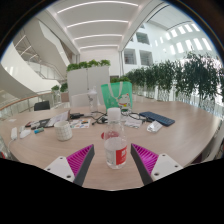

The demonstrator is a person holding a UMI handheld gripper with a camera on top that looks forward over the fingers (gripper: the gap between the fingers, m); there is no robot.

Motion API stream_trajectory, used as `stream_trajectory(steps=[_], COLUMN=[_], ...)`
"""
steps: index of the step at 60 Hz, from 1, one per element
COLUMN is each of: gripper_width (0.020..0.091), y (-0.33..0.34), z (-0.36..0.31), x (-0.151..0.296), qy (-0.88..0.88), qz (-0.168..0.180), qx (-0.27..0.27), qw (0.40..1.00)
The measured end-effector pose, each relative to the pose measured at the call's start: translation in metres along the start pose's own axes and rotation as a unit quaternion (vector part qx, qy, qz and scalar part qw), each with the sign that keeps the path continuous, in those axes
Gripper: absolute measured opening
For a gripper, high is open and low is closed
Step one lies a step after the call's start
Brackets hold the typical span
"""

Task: Pour water

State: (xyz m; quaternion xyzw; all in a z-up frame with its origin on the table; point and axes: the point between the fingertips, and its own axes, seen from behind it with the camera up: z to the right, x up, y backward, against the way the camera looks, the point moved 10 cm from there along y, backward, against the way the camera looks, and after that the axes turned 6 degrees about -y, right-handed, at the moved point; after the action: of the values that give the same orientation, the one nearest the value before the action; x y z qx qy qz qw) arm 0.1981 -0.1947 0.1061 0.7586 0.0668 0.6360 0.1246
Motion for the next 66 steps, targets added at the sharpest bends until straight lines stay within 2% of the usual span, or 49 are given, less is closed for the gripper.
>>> stream_trajectory(steps=[12, 13, 15, 17, 18, 27, 33, 38, 43, 51, 56, 61, 66], gripper_width=[0.0811, 0.0796, 0.0717, 0.0569, 0.0524, 0.0432, 0.0367, 0.0359, 0.0338, 0.0338, 0.0337, 0.0338, 0.0337], y=[-0.068, -0.072, -0.078, -0.082, -0.083, -0.081, -0.086, -0.087, -0.086, -0.093, -0.109, -0.135, -0.16], z=[0.009, 0.01, 0.011, 0.01, 0.01, 0.01, 0.009, 0.007, 0.005, -0.002, -0.027, -0.058, -0.1], x=[0.002, 0.001, 0.0, -0.002, -0.003, -0.007, -0.004, -0.005, 0.006, 0.084, 0.139, 0.17, 0.186], qy=[0.006, 0.008, 0.01, 0.009, 0.009, 0.003, -0.004, -0.013, -0.017, 0.035, 0.147, 0.329, 0.508], qz=[0.022, 0.024, 0.022, 0.017, 0.015, 0.036, 0.009, 0.009, -0.016, 0.008, 0.014, 0.014, 0.011], qx=[0.015, 0.015, 0.015, 0.015, 0.018, 0.011, -0.009, -0.021, -0.026, -0.034, -0.047, -0.055, -0.068], qw=[1.0, 1.0, 1.0, 1.0, 1.0, 0.999, 1.0, 1.0, 0.999, 0.999, 0.988, 0.943, 0.858])
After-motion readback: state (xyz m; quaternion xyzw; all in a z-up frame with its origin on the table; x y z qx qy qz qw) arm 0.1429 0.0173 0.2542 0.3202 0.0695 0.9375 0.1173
